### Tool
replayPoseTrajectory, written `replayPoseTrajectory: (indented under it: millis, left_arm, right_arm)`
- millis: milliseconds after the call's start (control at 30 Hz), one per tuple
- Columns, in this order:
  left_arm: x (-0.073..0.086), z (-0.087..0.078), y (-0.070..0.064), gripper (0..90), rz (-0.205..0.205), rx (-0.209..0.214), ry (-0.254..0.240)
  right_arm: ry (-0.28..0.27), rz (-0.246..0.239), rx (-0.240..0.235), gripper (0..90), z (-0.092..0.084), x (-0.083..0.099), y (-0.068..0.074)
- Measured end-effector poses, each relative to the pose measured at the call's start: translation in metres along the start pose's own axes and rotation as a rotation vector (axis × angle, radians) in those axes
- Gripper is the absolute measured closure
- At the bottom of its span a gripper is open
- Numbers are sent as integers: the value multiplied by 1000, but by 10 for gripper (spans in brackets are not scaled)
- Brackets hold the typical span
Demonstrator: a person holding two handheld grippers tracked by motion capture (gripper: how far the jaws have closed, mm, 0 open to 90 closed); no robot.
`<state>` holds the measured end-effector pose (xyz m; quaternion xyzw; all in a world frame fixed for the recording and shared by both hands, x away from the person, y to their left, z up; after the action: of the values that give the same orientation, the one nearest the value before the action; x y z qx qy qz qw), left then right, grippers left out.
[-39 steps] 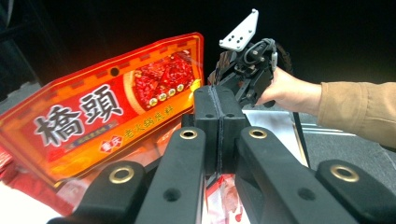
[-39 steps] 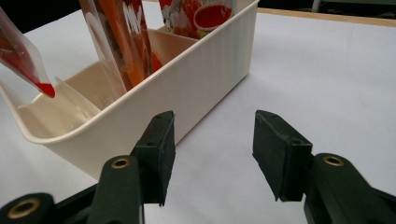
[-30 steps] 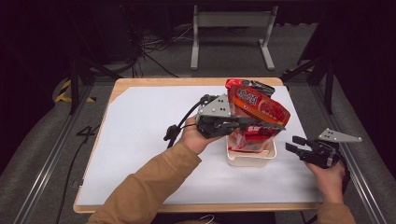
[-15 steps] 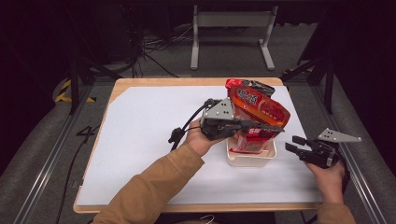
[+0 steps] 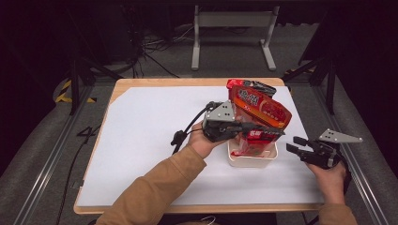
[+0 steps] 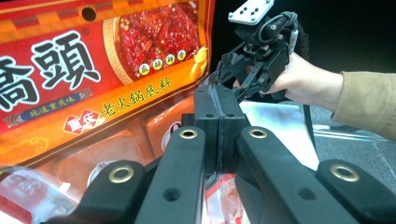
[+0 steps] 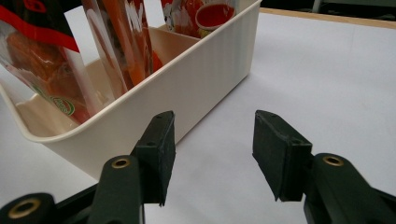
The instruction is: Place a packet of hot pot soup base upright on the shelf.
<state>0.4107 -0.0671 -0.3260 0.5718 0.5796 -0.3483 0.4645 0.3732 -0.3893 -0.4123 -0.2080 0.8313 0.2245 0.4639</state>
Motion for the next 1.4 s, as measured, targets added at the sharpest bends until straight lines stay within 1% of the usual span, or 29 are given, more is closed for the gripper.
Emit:
replayPoseTrajectory:
  millis: [200,300,467,533,600,700,767,900,1000,1133,1267,1400]
  left_arm:
    - [8,1,3,900,-17,-12,0]
    - [11,-1,4,900,-28,-11,-11]
    - [17,-4,5,899,-29,-16,-9]
    - [19,-4,5,899,-36,-15,-10]
    - [21,-5,5,896,-35,-17,-3]
    - [24,-5,5,896,-43,-15,3]
    - [28,-6,6,896,-47,-15,14]
    - [31,-8,7,891,-62,-21,17]
    - [33,-7,7,891,-67,-21,31]
    - [37,-5,7,891,-67,-16,45]
    - [37,-6,7,875,-74,-7,39]
    - [38,-7,7,819,-81,0,43]
  right_arm:
    - [3,-2,-3,487,1,0,1]
    - [4,2,-4,487,1,0,1]
    - [7,0,-6,486,2,0,1]
    - [5,0,-7,486,2,0,1]
    - [8,-3,-6,486,3,0,1]
    - [7,0,-8,486,3,-1,1]
    - [6,-7,-9,486,4,-1,1]
    - [5,-10,-12,484,6,-2,1]
    - [8,-10,-14,483,7,-3,2]
    - [10,-10,-17,479,8,-4,3]
    - [7,-10,-18,477,9,-4,3]
    - [8,-10,-20,476,10,-5,3]
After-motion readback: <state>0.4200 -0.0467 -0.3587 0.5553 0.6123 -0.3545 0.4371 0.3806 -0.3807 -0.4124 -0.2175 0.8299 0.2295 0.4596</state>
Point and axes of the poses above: each handheld gripper's, and its own axes: z roughly forward along the jaws, x roughly out of its underside, y roughly to its left, the point moved 3 cm from there along z, roughly forward along the jaws, and after that the axes turned 5 degrees about z, right-handed, at the moved point
